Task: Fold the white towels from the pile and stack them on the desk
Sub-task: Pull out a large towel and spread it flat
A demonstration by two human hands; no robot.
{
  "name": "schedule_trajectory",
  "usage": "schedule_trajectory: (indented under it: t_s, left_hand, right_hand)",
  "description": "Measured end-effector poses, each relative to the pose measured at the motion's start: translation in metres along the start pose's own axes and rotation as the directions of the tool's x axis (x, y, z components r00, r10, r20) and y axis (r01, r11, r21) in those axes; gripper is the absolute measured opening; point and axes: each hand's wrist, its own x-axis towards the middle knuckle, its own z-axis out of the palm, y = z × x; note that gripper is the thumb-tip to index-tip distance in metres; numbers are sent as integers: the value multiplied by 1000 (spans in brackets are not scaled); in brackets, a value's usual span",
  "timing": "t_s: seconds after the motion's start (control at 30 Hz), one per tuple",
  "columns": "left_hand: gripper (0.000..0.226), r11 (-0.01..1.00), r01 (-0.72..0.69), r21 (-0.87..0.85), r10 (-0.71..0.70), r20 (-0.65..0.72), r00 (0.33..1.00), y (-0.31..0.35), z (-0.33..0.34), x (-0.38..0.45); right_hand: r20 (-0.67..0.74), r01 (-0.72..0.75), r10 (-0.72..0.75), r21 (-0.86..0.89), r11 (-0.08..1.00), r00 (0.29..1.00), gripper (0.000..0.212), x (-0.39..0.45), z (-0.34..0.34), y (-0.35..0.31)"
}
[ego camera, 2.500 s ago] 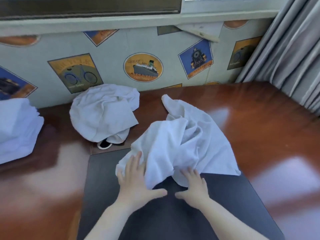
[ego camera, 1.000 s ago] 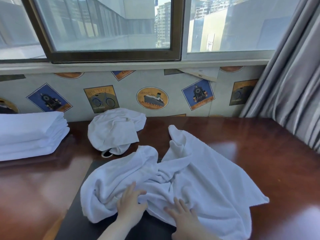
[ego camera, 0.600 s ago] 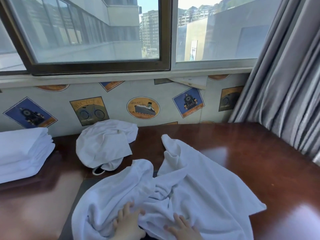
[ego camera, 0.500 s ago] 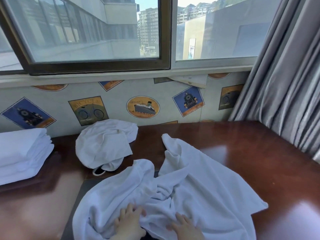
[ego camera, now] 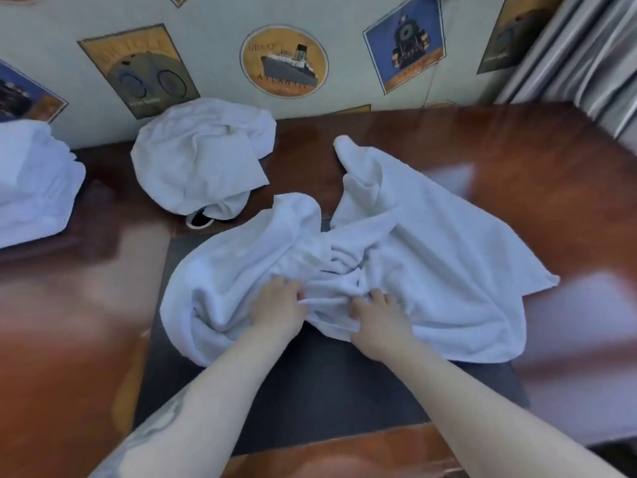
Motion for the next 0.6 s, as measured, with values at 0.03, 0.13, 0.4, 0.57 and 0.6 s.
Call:
schedule_trajectory:
  t_s: [0.03,0.13,0.4,0.57,0.6]
  left_hand:
    - [13,1000,-4,-8,4,-20,1000,0,3,0]
    - [7,1000,-20,-7,20,-109,994,-4,12,-2]
    - [9,998,-39,-45,31,-163,986,-9,23,1]
    - [13,992,-46,-114,19,-226,974,-10,27,-1]
    - [13,991,-49,-128,17,-238,971,-10,28,-2]
  right_hand:
    - [-12,-8,8,0,1000,1000,44,-1,3,0]
    - [-53,-49,47,-36,998,997,43,-1,14,-2]
    - [-190,-111,94,-78,991,977,44,7,33,-12]
    - [-147,-142,156,98,985,977,65,3,47,-30]
    - [-121,-139,151,101,985,981,66,2,49,-34]
